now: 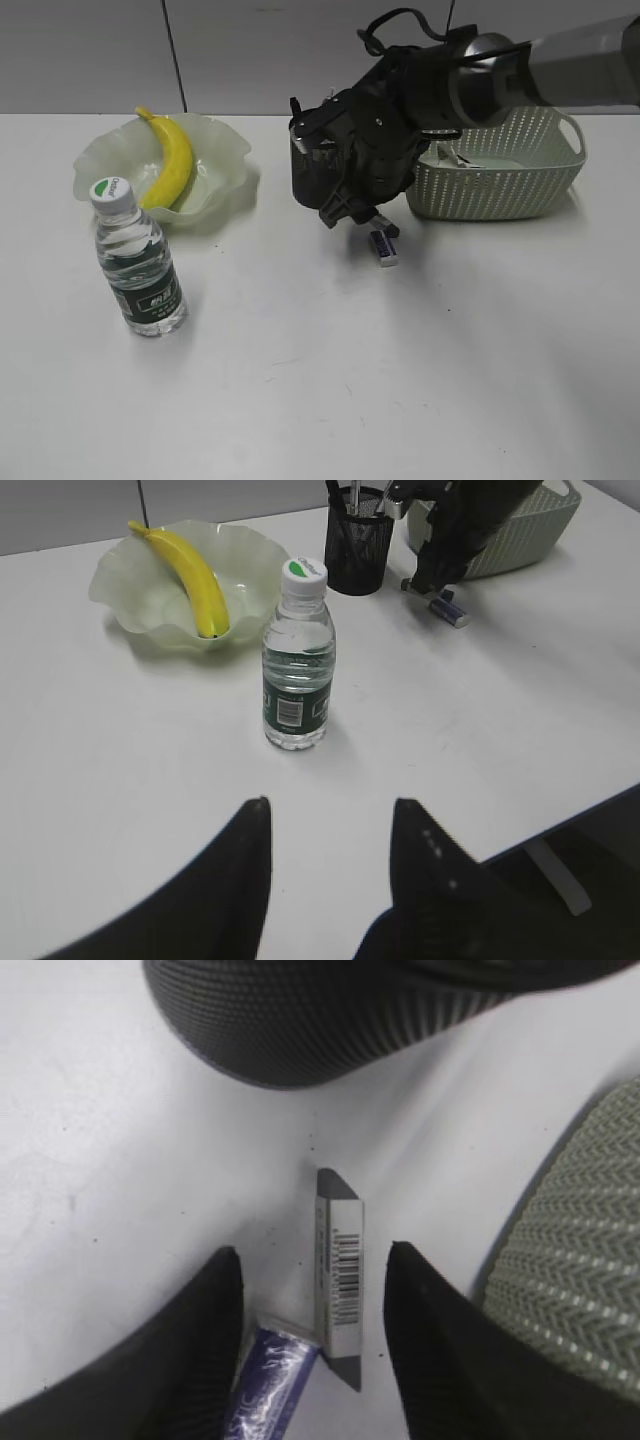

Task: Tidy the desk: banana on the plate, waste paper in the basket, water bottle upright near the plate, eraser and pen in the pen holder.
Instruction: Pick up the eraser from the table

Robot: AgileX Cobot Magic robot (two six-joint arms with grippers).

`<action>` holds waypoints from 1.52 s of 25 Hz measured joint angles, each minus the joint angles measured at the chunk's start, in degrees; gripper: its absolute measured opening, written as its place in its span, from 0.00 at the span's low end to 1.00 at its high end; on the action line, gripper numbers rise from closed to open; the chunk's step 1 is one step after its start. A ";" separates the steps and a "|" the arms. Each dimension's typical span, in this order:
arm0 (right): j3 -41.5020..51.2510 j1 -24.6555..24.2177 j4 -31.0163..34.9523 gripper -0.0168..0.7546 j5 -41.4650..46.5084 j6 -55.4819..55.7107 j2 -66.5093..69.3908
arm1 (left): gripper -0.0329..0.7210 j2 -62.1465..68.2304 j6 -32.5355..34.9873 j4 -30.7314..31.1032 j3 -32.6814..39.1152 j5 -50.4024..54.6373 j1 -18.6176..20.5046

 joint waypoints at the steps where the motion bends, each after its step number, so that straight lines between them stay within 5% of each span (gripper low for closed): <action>1: -0.06 0.00 0.07 0.52 -0.06 -0.13 0.21 | 0.44 0.00 0.00 0.00 0.00 0.00 0.00; 30: -2.89 -2.57 1.48 0.50 0.49 -0.30 3.84 | 0.44 0.00 0.00 0.00 0.00 0.00 0.00; 34: -3.07 -2.63 4.02 0.41 0.45 -3.97 3.98 | 0.44 0.00 0.00 0.00 0.00 0.00 0.00; 38: -3.13 -2.70 8.48 0.18 0.51 -7.68 4.43 | 0.44 0.00 0.00 0.00 0.00 0.00 0.00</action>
